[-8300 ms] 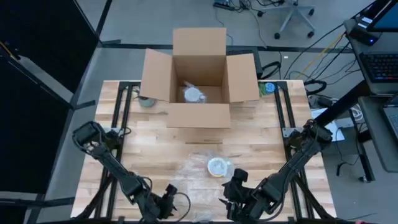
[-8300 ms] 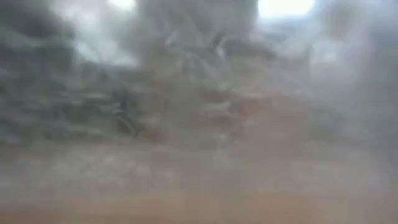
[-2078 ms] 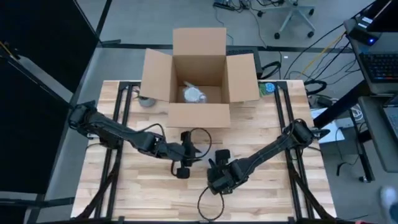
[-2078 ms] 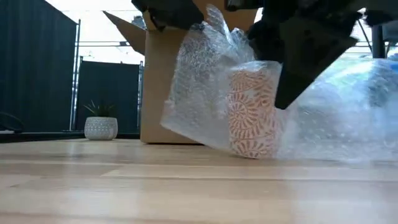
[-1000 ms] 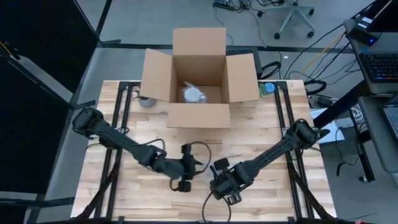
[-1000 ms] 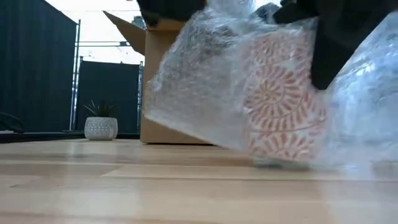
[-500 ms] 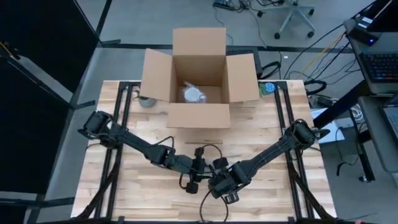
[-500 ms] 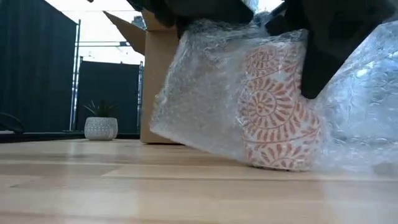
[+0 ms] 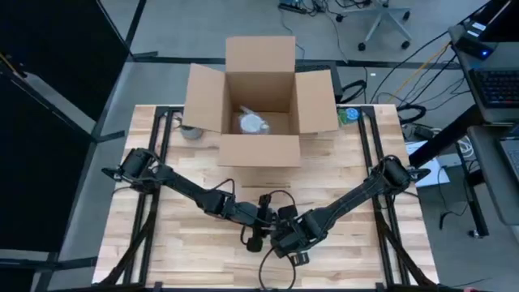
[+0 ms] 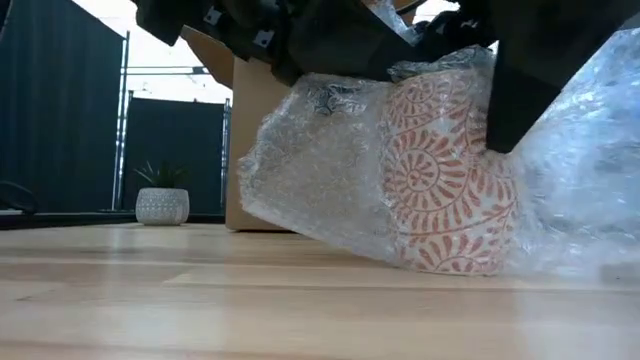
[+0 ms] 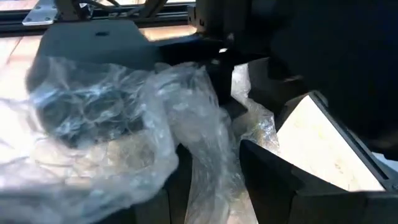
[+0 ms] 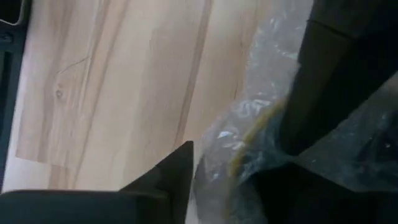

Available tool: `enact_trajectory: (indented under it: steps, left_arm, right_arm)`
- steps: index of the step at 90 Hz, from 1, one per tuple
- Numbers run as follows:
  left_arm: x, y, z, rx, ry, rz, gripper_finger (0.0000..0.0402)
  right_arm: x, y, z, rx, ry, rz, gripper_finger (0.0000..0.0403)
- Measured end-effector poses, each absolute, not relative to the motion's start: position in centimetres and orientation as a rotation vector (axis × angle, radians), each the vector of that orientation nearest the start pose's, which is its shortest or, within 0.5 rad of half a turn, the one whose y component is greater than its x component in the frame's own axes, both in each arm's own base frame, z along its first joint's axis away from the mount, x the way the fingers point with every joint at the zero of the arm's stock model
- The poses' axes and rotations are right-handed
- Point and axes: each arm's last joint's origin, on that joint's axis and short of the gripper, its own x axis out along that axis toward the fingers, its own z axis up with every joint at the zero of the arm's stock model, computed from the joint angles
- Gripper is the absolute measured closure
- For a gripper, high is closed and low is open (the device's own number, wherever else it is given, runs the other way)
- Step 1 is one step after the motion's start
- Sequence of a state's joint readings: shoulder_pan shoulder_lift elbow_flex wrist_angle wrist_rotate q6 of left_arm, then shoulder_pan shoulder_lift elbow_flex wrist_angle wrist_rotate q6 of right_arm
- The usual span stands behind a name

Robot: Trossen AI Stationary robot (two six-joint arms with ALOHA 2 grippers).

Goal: Wrap mug
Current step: Wrap the orange mug with bubble wrap

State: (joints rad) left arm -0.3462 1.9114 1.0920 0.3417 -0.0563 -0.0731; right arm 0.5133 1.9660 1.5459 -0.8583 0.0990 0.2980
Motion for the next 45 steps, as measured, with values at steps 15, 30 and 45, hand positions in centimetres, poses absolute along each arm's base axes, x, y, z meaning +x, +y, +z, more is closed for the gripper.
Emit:
enact_trajectory:
  steps: [15, 30, 45]
  left_arm:
    - [38.1, -13.6, 16.9, 0.025, 0.485, -0.267, 0.0277]
    - [38.1, -13.6, 16.9, 0.026, 0.484, -0.267, 0.0277]
    - [38.1, -13.6, 16.9, 0.026, 0.486, -0.267, 0.0277]
  right_arm:
    - [34.2, 18.8, 23.1, -0.100, 1.212, 0.163, 0.0223]
    - [33.1, 18.2, 25.7, -0.068, 1.163, 0.167, 0.0219]
    - [32.3, 17.6, 27.9, -0.052, 1.102, 0.155, 0.0223]
